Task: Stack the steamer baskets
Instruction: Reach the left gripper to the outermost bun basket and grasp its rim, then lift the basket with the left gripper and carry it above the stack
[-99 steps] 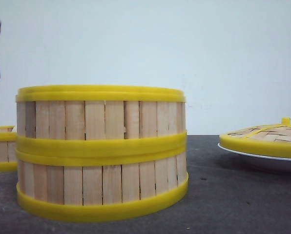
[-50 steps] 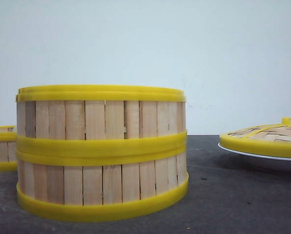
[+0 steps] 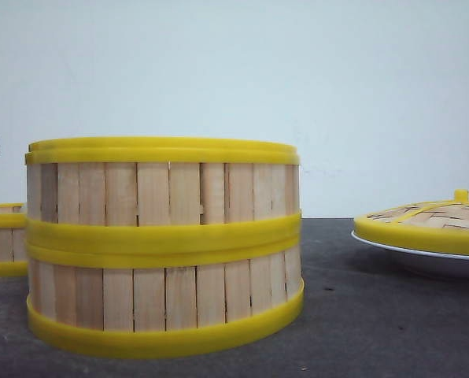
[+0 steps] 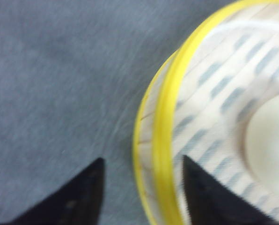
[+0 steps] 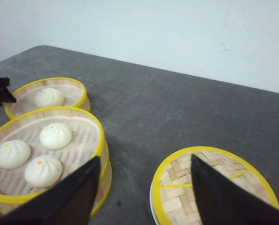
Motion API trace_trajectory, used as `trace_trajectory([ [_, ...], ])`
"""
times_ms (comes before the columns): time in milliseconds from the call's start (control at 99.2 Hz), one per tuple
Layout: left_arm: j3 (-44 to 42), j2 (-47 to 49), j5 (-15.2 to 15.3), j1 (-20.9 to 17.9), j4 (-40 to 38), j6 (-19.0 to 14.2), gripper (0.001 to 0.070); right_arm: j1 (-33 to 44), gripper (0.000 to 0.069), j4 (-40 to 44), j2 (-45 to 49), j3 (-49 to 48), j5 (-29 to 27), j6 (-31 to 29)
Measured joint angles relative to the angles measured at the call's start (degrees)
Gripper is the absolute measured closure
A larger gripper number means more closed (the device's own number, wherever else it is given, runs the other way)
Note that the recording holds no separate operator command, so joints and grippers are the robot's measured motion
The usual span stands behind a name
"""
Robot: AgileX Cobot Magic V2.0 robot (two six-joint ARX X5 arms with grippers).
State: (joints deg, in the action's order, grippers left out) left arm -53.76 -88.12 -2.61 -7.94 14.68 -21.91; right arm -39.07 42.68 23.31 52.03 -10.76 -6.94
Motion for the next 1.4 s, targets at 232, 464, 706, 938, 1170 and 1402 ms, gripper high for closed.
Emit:
trace_trajectory([
  [232, -0.2, -1.0, -0.2, 1.0, 0.2, -0.3, 0.0629, 0.0, 0.0370, -0.5, 0.0, 0.0, 0.0, 0.0],
  [464, -0.3, -1.2, -0.2, 1.0, 0.4, -0.7, 0.0657, 0.0, 0.0370, -2.0, 0.0, 0.0, 0.0, 0.0],
  [706, -0.7, -1.2, -0.2, 1.0, 1.6, -0.8, 0.0677, 0.0, 0.0370, -2.4, 0.0, 0.0, 0.0, 0.0],
  [938, -3.0, -1.7, -0.7, 0.3, 6.1, -0.2, 0.0678, 0.0, 0.0370, -3.1, 0.0, 0.0, 0.0, 0.0],
  [1170, -12.4, -2.3, -0.6, 0.2, 15.8, 3.1, 0.0680, 0.0, 0.0370, -3.1, 0.0, 0.0, 0.0, 0.0],
  [1402, -21.4, 0.6, -6.6, -1.7, 21.1, 3.5, 0.0680, 0.0, 0.0370, -3.1, 0.0, 0.0, 0.0, 0.0],
])
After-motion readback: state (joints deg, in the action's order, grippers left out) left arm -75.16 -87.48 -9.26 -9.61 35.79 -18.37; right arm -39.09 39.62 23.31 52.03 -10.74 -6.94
